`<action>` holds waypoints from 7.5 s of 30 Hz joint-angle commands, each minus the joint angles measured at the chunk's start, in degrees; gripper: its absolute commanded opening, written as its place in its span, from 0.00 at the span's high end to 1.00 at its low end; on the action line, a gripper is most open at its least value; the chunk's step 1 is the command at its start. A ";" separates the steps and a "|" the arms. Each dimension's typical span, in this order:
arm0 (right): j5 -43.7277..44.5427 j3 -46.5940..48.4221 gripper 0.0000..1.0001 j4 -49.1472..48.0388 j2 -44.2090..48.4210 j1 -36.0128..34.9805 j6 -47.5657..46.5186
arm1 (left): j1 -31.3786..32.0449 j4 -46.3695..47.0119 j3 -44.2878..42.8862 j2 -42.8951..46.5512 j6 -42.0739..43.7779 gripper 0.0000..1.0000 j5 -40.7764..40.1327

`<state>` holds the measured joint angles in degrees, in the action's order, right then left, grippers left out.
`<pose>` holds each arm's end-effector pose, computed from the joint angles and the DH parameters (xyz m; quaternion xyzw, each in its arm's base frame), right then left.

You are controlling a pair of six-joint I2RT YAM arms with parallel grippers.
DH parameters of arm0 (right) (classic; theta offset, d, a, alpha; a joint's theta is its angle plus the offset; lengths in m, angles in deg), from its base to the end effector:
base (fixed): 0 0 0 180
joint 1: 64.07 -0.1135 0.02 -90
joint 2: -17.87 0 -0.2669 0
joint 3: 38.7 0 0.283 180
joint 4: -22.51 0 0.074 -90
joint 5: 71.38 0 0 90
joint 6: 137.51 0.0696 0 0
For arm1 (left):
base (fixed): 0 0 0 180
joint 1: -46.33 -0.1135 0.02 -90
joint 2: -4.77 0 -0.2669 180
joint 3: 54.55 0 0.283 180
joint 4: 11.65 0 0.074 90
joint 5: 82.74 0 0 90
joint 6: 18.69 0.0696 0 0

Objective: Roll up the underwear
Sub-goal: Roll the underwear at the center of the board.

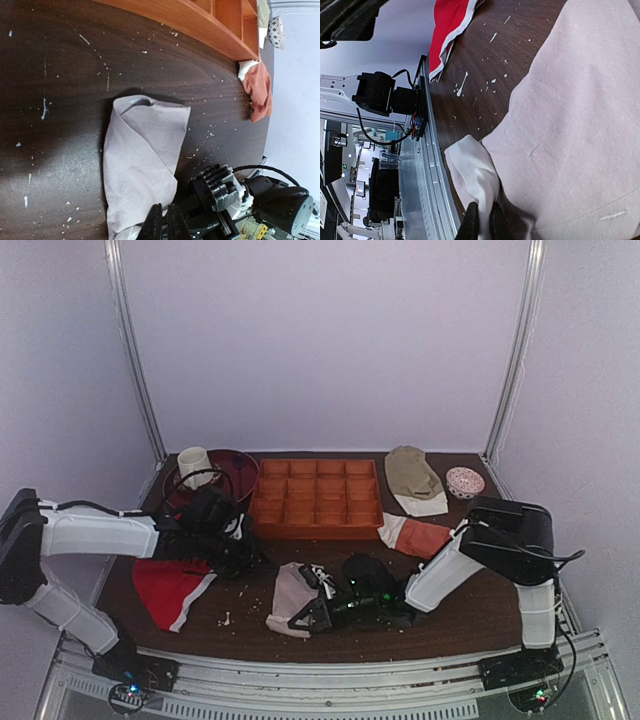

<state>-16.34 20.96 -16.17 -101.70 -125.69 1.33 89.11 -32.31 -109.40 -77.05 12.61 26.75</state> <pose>0.1625 0.3847 0.0533 -0.2562 0.7634 0.5839 0.1036 0.2252 -0.2400 0.1462 -0.0667 0.9186 -0.3757 0.1032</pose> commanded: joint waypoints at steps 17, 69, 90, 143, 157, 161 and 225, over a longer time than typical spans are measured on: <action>-1.25 -2.08 1.00 8.11 -5.79 1.34 1.57 | -0.11 -2.71 11.73 12.70 0.20 0.79 0.93; 13.22 7.39 0.80 41.33 11.67 -0.34 -27.68 | 9.25 22.08 17.91 -4.92 -3.57 1.00 6.53; 30.45 13.23 0.71 45.12 14.43 -10.32 -53.62 | 9.26 23.10 18.61 -5.04 -4.32 1.00 6.84; 37.38 3.26 1.00 32.20 8.15 -12.80 -52.27 | 4.22 17.10 12.61 0.89 -1.53 0.71 3.26; 37.74 2.90 1.00 32.80 8.75 -13.35 -52.63 | 3.63 20.87 0.00 -16.39 0.68 0.74 8.50; 37.51 2.75 1.00 32.82 9.14 -13.35 -51.94 | 3.30 16.78 -1.71 -19.20 0.25 0.87 6.94; -3.11 -2.06 1.00 13.63 -5.37 1.65 -7.18 | 2.70 7.57 0.81 -13.33 -2.34 1.00 1.04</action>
<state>-18.75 21.36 -14.18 -101.81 -124.75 -7.13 92.13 -23.11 -109.18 -92.70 9.33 29.07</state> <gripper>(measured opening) 0.082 0.002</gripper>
